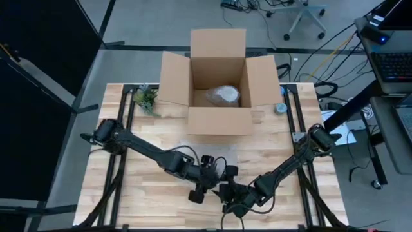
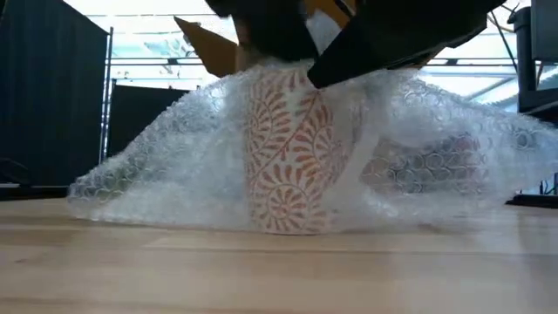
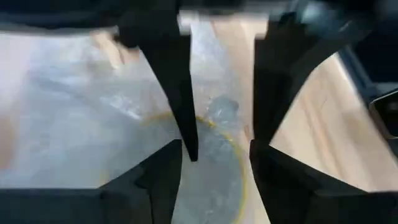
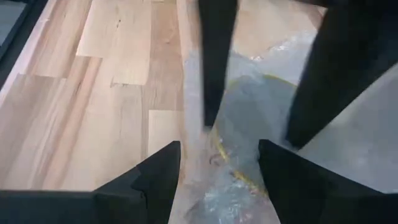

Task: Wrap mug
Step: Wrap the orange mug with bubble wrap

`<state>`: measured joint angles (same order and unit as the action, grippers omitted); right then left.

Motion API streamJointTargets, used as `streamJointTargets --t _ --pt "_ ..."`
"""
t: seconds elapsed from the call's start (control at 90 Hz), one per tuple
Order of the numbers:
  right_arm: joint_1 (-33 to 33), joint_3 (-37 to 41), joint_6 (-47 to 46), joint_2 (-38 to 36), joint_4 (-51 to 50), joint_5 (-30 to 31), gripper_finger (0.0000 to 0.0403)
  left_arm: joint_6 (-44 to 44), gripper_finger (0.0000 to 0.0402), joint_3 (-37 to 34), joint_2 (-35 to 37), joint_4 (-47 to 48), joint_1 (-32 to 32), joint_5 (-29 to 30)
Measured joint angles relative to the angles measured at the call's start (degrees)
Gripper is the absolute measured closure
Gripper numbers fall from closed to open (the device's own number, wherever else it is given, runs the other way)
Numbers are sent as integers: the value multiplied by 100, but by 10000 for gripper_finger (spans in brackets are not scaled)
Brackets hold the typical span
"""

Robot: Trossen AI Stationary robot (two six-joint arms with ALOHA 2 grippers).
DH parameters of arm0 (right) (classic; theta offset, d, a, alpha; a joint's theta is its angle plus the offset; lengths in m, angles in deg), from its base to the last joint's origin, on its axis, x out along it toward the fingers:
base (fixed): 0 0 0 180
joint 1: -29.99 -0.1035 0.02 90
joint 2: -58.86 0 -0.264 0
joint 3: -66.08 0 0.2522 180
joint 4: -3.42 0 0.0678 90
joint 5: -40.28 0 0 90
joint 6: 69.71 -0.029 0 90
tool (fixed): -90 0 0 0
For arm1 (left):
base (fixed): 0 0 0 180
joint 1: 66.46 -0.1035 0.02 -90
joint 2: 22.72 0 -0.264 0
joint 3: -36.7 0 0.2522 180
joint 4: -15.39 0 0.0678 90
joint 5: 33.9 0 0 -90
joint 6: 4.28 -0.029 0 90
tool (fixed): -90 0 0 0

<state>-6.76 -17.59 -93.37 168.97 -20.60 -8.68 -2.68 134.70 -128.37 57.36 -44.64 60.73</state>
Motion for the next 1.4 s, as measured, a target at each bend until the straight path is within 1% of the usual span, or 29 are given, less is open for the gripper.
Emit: streamJointTargets --t 0.078,0.133,0.278,0.378,0.489,0.633,0.756,0.856,0.989,1.044,1.144,1.4 --pt "0 1 19 4 -15 -3 202 -26 226 -1 237 226 1 105" --pt "-1 4 20 4 -21 -10 202 -54 226 -1 378 218 -1 206" --pt "-2 6 46 7 -35 -24 202 -106 226 -1 746 315 -6 677" --pt "-3 8 63 11 -36 -22 202 -100 226 -1 836 531 -41 1047" --pt "-4 11 162 15 -37 -24 202 -91 226 -25 820 706 -123 1146" --pt "0 18 191 17 -15 -31 202 -65 226 -323 742 524 -312 1372" --pt "0 22 212 24 34 -46 202 -45 226 -694 739 63 -525 1410" --pt "0 22 240 28 78 -66 202 -6 226 -946 737 -256 -630 1313" --pt "36 24 233 28 90 -105 202 -81 226 -1209 739 -969 -669 435" --pt "48 24 236 28 94 -109 202 -167 226 -1353 739 -1199 -661 231" --pt "58 26 307 31 119 -113 202 -160 226 -1441 737 -1250 -632 220" --pt "81 22 341 31 251 -62 202 177 226 -1844 592 -1577 -627 134"
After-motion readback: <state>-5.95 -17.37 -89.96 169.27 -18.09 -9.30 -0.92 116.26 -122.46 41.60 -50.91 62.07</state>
